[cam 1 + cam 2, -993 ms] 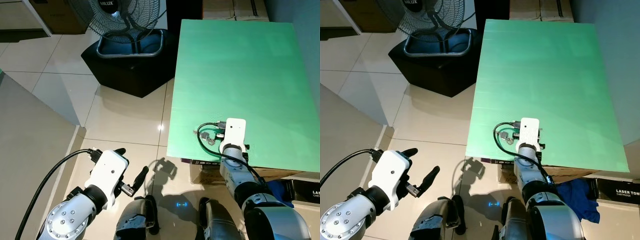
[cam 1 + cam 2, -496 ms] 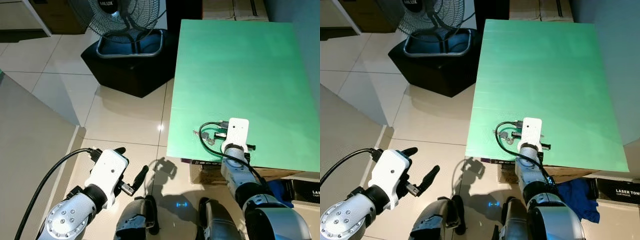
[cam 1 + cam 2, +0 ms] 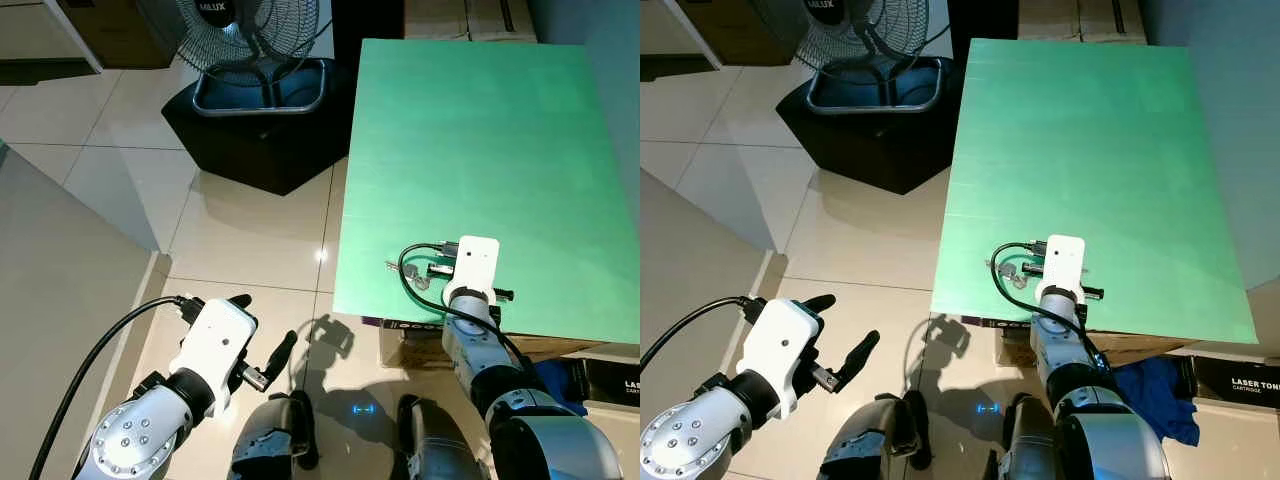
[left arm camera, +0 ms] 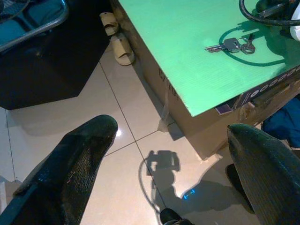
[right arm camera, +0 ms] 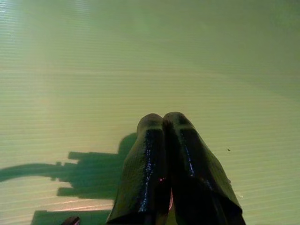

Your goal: Hang keys on a hook

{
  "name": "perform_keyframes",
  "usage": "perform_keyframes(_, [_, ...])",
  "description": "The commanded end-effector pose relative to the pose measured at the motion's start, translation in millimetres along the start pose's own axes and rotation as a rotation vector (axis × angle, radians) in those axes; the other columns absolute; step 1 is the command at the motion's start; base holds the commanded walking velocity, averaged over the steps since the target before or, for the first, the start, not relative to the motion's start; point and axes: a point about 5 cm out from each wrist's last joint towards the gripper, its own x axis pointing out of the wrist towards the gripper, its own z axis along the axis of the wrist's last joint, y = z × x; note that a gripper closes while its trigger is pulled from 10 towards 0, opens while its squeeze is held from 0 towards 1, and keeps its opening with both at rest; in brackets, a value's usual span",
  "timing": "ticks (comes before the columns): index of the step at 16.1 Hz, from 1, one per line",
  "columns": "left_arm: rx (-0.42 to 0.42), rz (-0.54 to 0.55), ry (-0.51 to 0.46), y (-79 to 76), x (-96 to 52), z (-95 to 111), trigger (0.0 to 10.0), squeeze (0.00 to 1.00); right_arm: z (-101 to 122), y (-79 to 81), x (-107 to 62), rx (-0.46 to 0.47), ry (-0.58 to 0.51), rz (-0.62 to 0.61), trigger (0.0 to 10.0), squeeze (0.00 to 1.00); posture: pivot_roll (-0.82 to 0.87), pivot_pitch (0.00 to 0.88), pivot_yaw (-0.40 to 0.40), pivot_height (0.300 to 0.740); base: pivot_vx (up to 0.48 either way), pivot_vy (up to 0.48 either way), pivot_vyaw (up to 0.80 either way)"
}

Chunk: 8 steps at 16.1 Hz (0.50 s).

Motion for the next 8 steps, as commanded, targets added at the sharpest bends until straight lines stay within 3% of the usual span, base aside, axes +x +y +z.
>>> perform_keyframes(1, [-0.001, 0.002, 0.027, 0.2, -0.7, -5.9, 10.0, 0.0, 1.5, 3.4, -1.5, -0.006, -0.019, 0.012, 0.0, 0.0, 0.05, 0.307, 0.126, 0.713, 0.0, 0.0, 0.0])
perform_keyframes(8, [-0.006, 0.003, 0.022, -0.9, 2.4, -5.7, 10.0, 0.0, 48.6, 5.8, 12.6, 0.027, -0.194, 0.01, 0.0, 0.0, 0.04, 0.305, 0.118, 0.713, 0.0, 0.0, 0.0])
